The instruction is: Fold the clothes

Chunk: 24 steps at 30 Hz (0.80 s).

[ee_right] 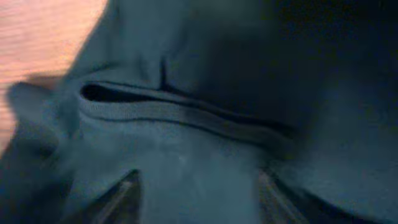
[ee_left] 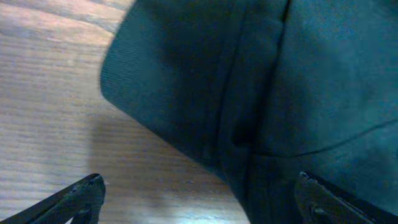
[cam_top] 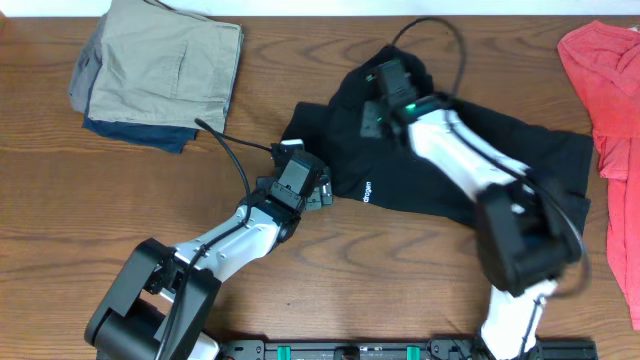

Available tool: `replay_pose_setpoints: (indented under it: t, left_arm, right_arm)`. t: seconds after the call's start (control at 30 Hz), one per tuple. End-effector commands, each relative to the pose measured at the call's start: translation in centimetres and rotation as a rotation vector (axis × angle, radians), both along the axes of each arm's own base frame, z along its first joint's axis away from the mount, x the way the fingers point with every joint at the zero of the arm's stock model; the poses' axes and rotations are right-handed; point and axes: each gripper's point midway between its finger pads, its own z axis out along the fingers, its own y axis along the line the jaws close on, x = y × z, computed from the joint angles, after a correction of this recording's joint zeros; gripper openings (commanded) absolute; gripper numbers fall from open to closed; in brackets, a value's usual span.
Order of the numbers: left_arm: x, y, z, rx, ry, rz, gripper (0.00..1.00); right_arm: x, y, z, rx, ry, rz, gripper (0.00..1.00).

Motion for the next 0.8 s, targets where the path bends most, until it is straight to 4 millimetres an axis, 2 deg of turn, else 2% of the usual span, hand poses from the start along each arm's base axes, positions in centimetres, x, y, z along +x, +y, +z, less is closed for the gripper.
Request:
replay_pose_setpoints:
  t: [0.0, 0.03, 0.07, 0.2, 0.33, 0.47, 0.63, 0.77]
  left_arm:
    - [-0.2, -1.3, 0.7, -0.074, 0.015, -0.031, 0.98]
    - [-0.3, -1.6, 0.7, -0.087, 0.023, -0.044, 0.98]
    - [-0.5, -1.8, 0.6, -0.093, 0.028, -0.054, 0.98]
    - [-0.8, -2.4, 0.6, -0.092, 0.036, -0.124, 0.98]
    - [-1.5, -3.5, 0.6, -0.13, 0.061, -0.185, 0.98]
    - [-1.6, -3.7, 0.6, -0.14, 0.066, -0.198, 0.98]
    - [-0.2, -1.5, 0.7, -0.065, 0.019, -0.12, 0.98]
    - [1.2, 0.8, 0.8, -0.077, 0.01, -0.032, 0.98]
  right_arm:
    - [-0.3, -1.2, 7.5, 0.02, -0.113, -0.016, 0.82]
    - [-1.1, -1.5, 8.5, 0.011, -0.113, -0.006, 0.98]
    - [-1.6, -1.9, 9.1, -0.003, -0.112, 0.004, 0.99]
    - [-3.8, -4.5, 10.5, -0.105, -0.087, -0.006, 0.99]
    - [-5.5, -6.8, 9.3, -0.154, 0.006, -0.046, 0.99]
    - [-7.0, -8.1, 8.0, -0.145, 0.111, -0.058, 0.99]
    - [-9.1, -9.2, 7.0, -0.156, 0.215, -0.066, 0.99]
    - [-10.3, -9.4, 6.6, -0.165, 0.267, -0.059, 0.99]
